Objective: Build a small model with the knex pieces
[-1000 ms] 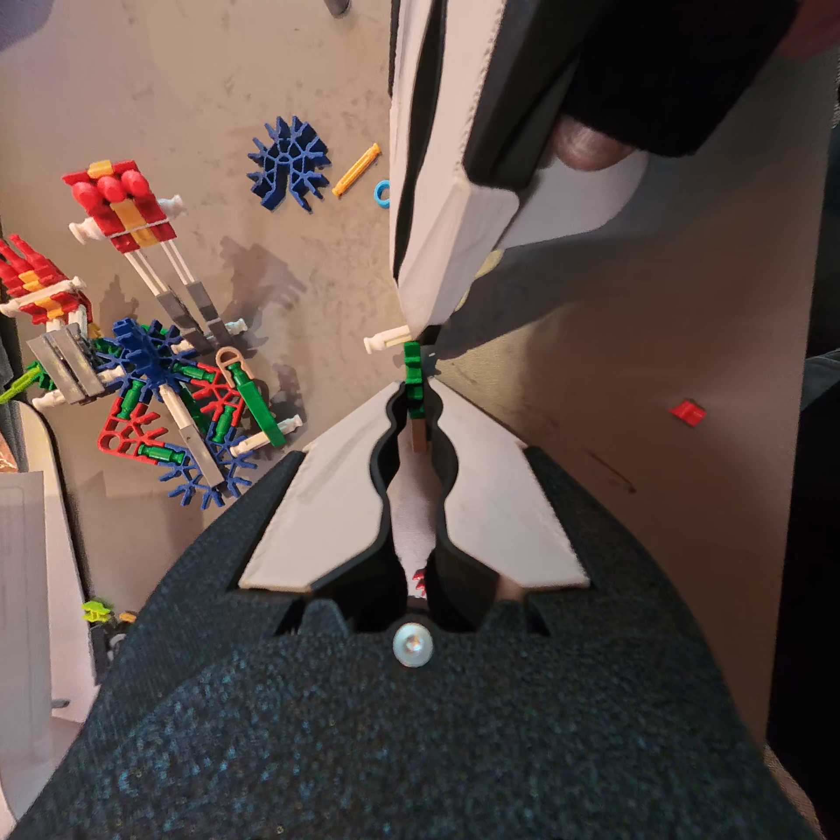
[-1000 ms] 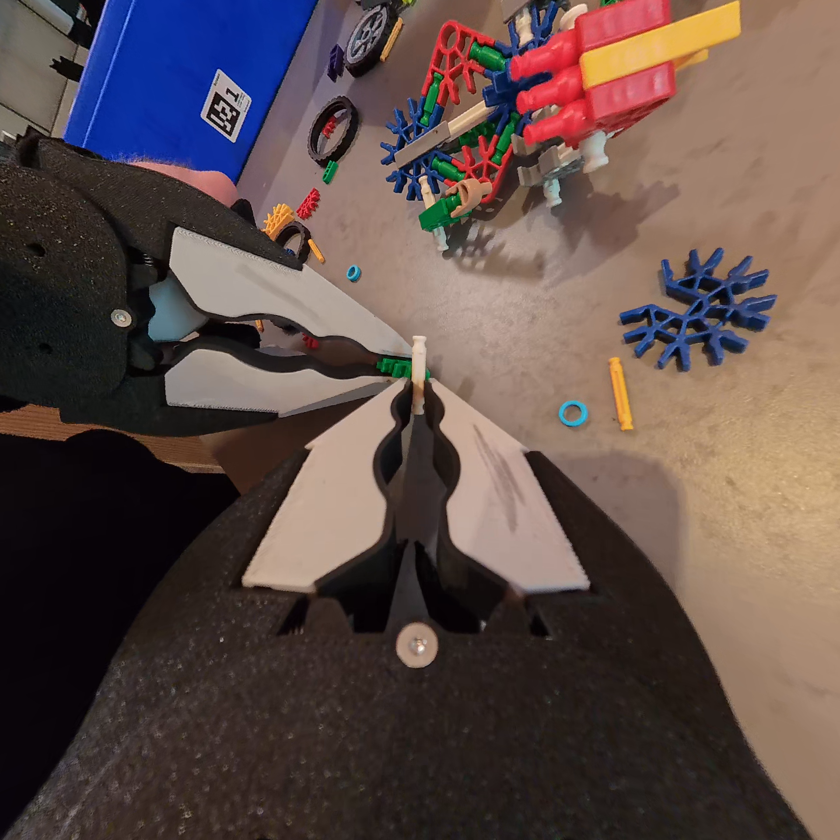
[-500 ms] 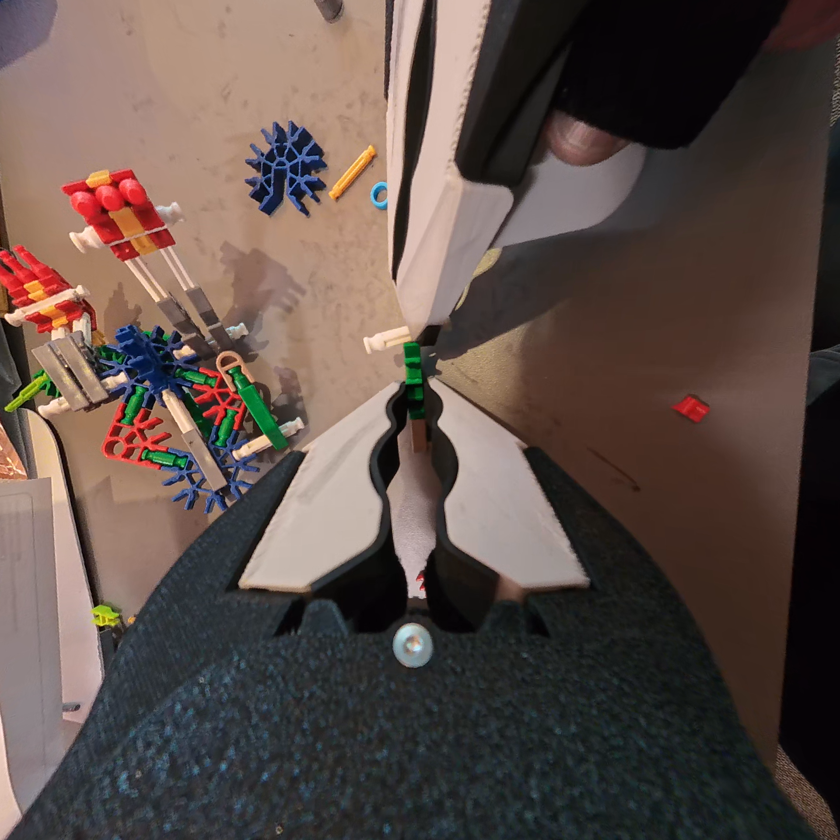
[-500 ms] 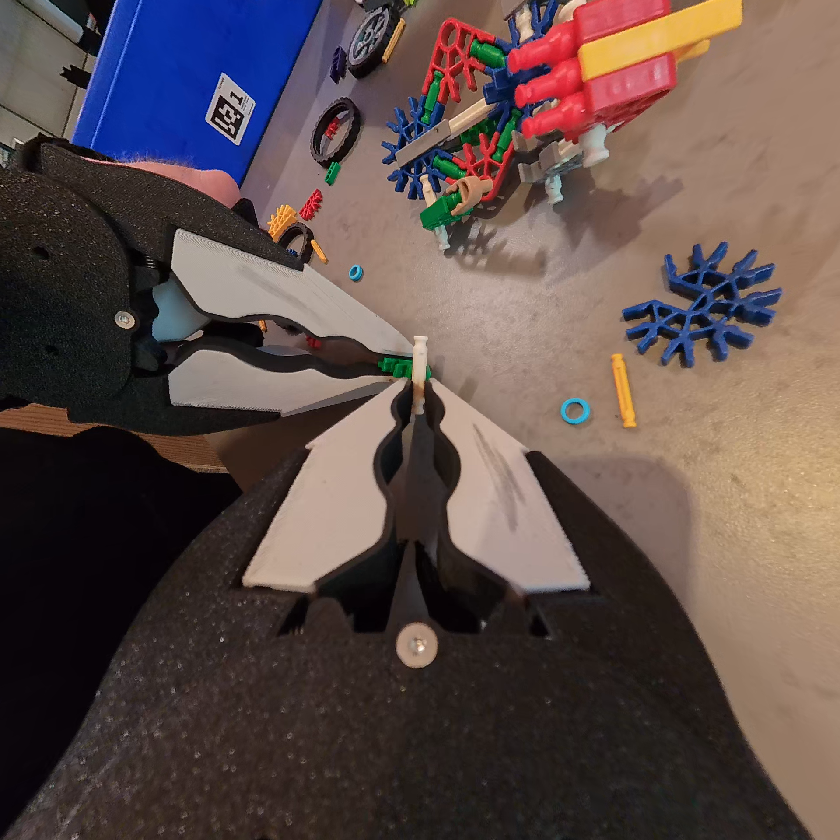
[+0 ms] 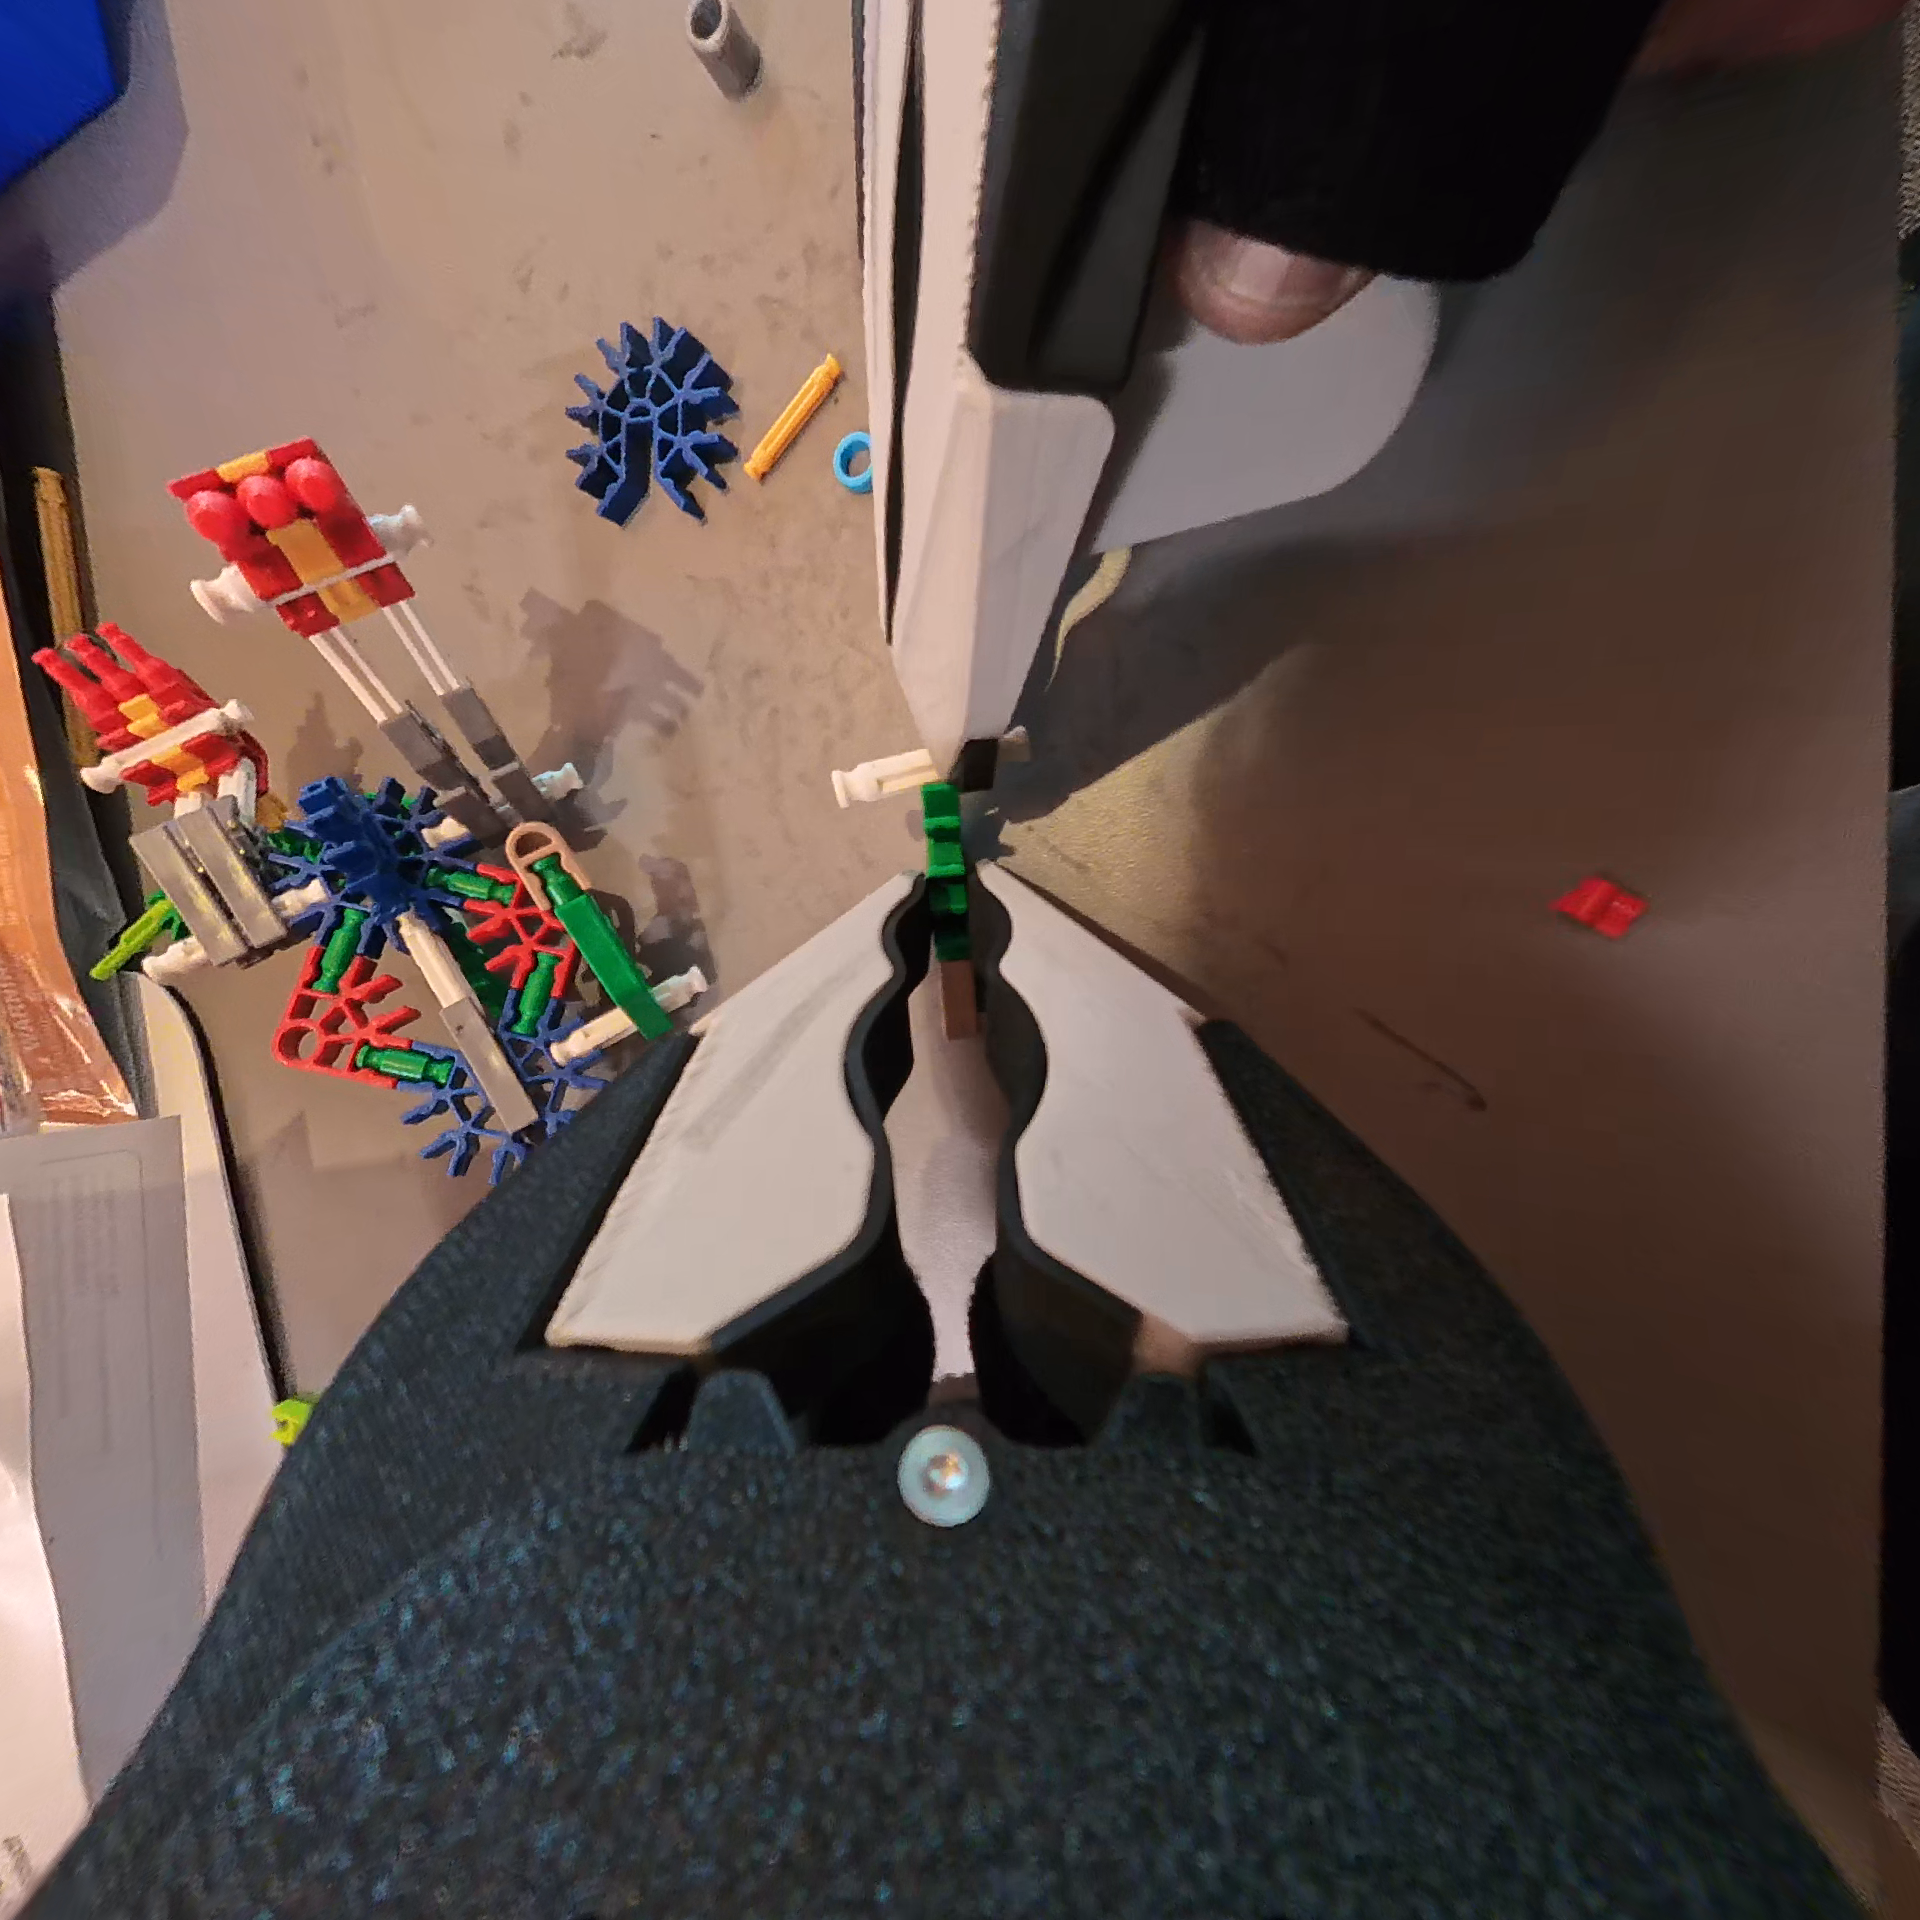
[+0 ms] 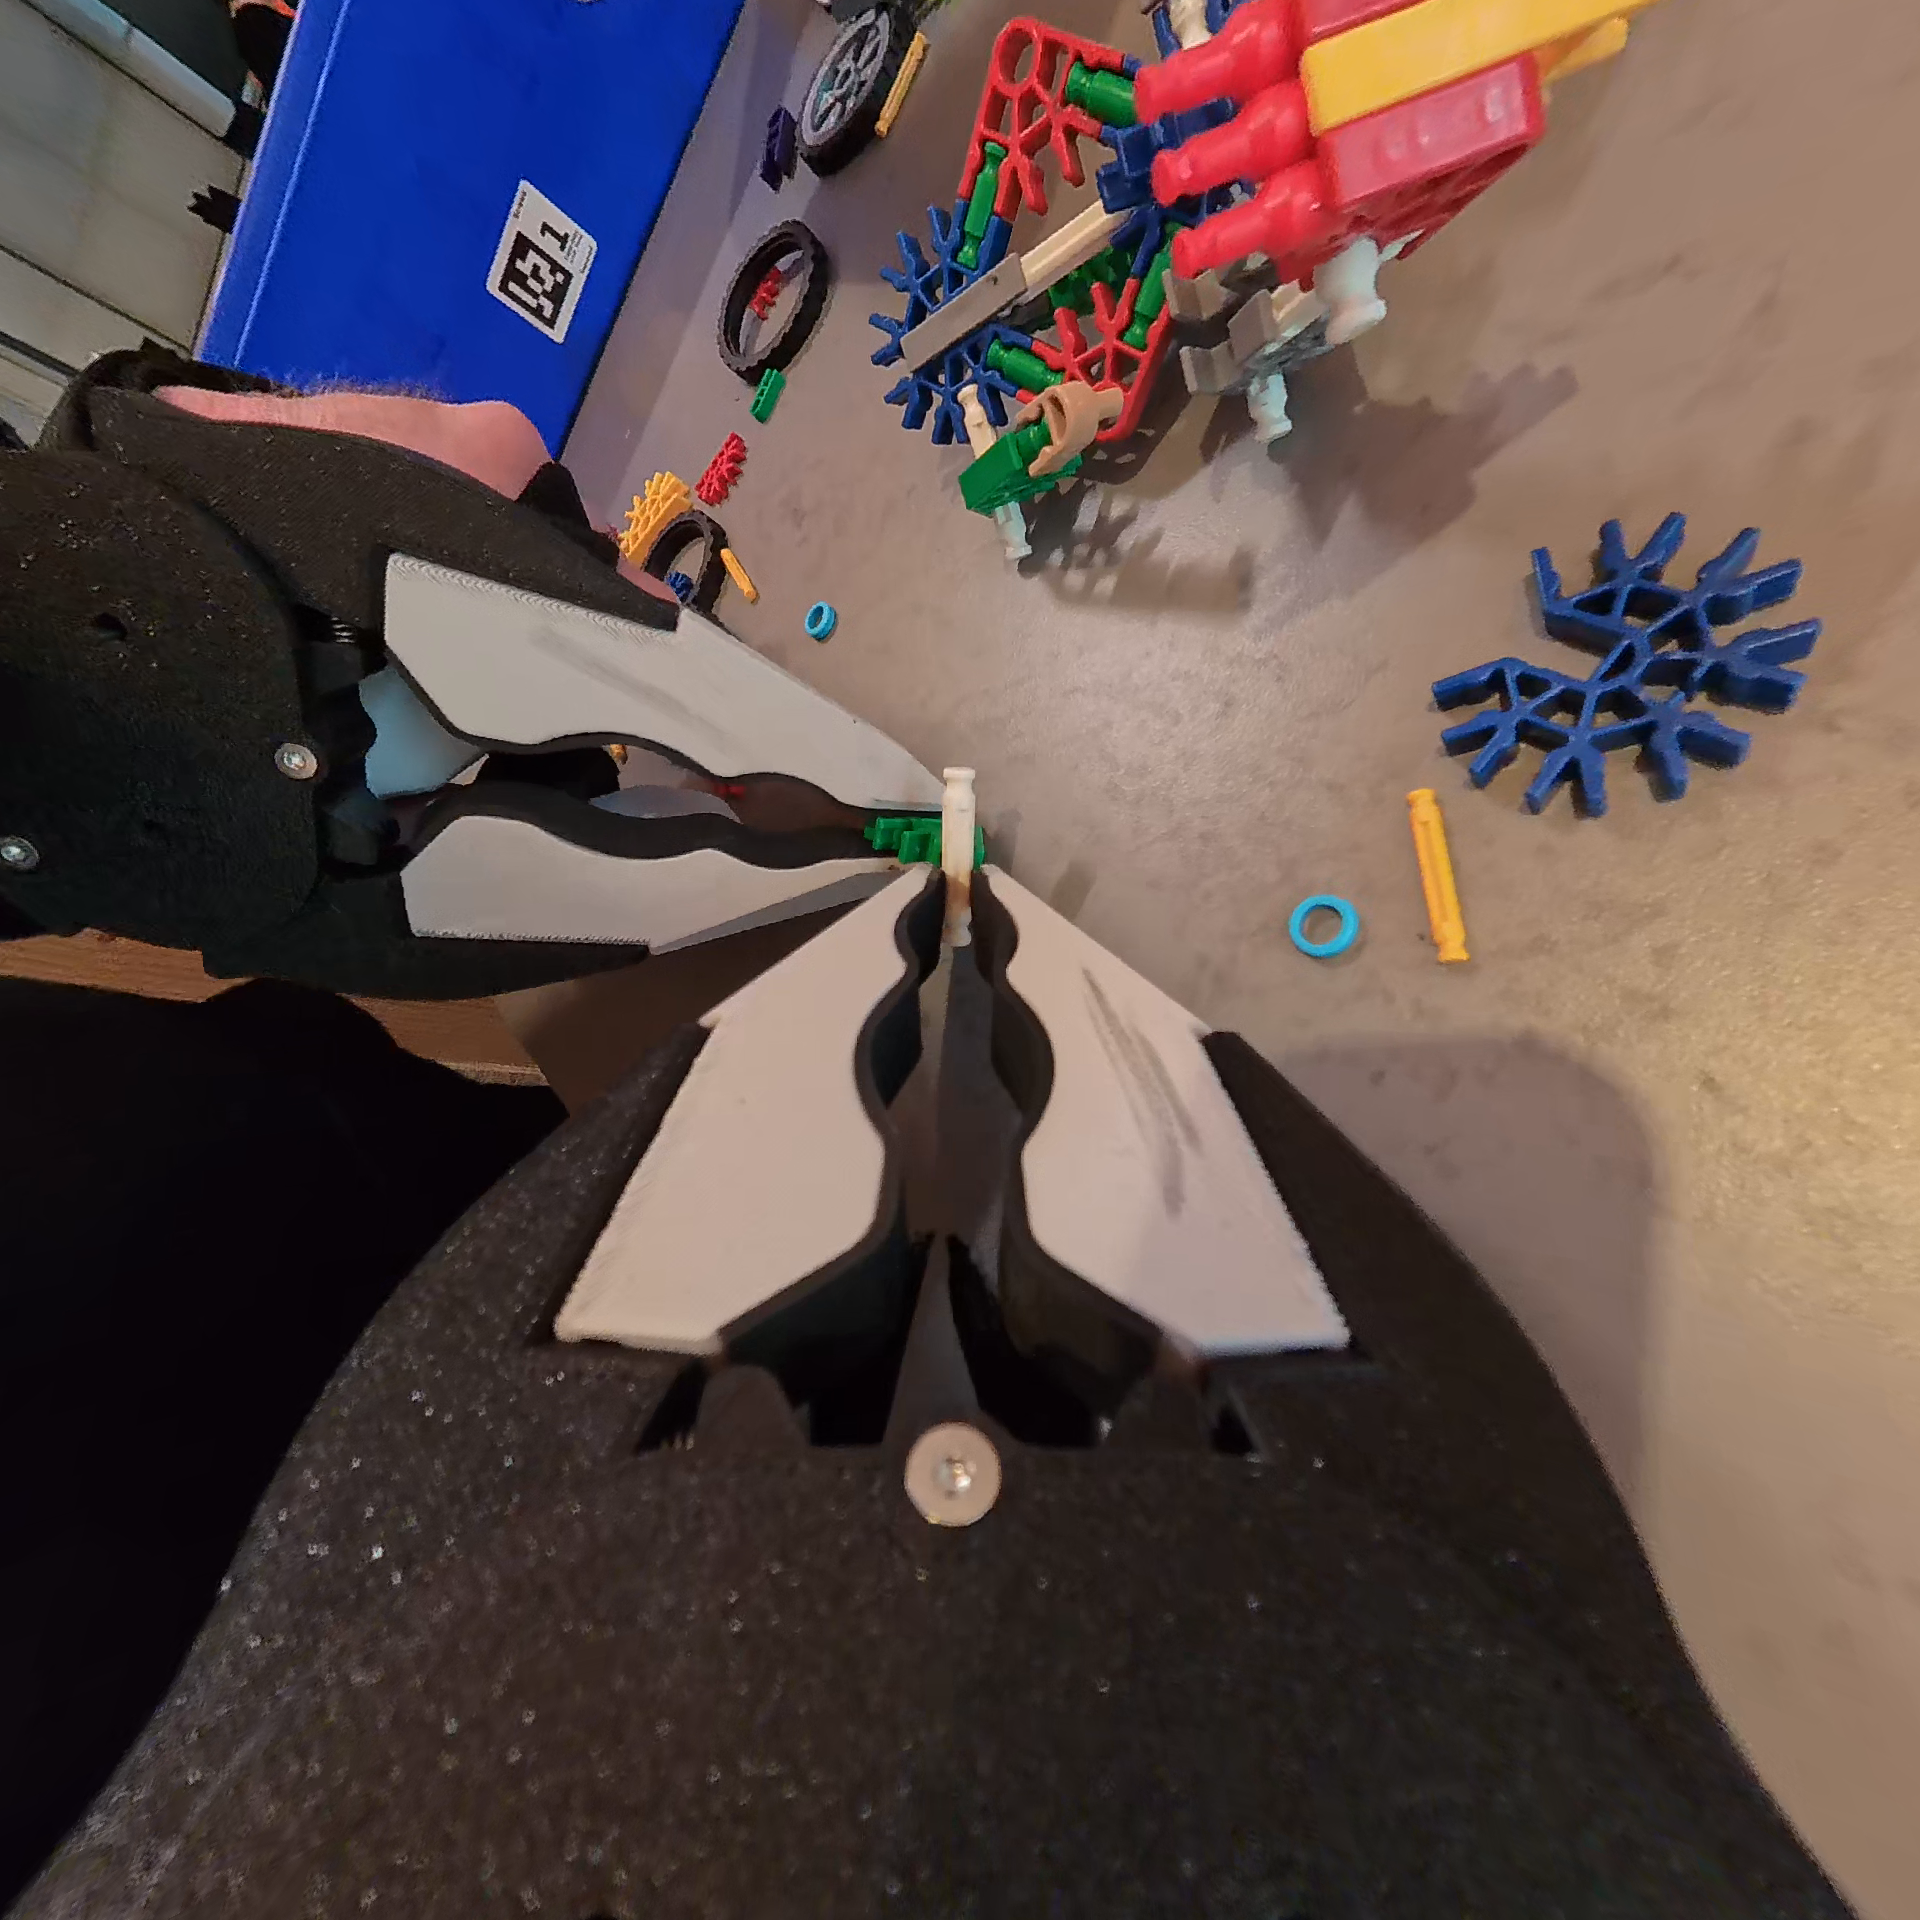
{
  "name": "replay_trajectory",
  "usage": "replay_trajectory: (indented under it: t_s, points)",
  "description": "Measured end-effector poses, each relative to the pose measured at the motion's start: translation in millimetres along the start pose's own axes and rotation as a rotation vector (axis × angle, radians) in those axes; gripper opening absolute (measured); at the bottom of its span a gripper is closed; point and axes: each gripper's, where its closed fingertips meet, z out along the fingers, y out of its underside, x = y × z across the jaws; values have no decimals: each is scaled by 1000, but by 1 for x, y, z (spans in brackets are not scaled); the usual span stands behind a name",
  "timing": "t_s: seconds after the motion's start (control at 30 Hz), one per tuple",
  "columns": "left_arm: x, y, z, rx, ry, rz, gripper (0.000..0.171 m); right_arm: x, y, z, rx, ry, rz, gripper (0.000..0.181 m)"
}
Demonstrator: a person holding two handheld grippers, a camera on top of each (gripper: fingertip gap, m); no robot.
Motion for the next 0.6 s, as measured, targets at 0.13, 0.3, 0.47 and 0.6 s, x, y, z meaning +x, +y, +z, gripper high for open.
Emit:
replay_trajectory:
  t_s: [0.13, 0.3, 0.47, 0.6]
  points:
    - [0, 0, 0, 8, 10, -5, 3, 0, -1, 1, 3, 4, 4, 4]
    - [0, 1, 0, 11, 13, 13, 3, -1, 0, 2, -5, -11, 30, 4]
    - [-1, 2, 0, 23, 60, 1, 4, 0, -3, 3, -10, 7, -43, 4]
    - [-3, 2, 1, 27, 67, 9, 4, 1, -4, 3, -32, 42, -133, 5]
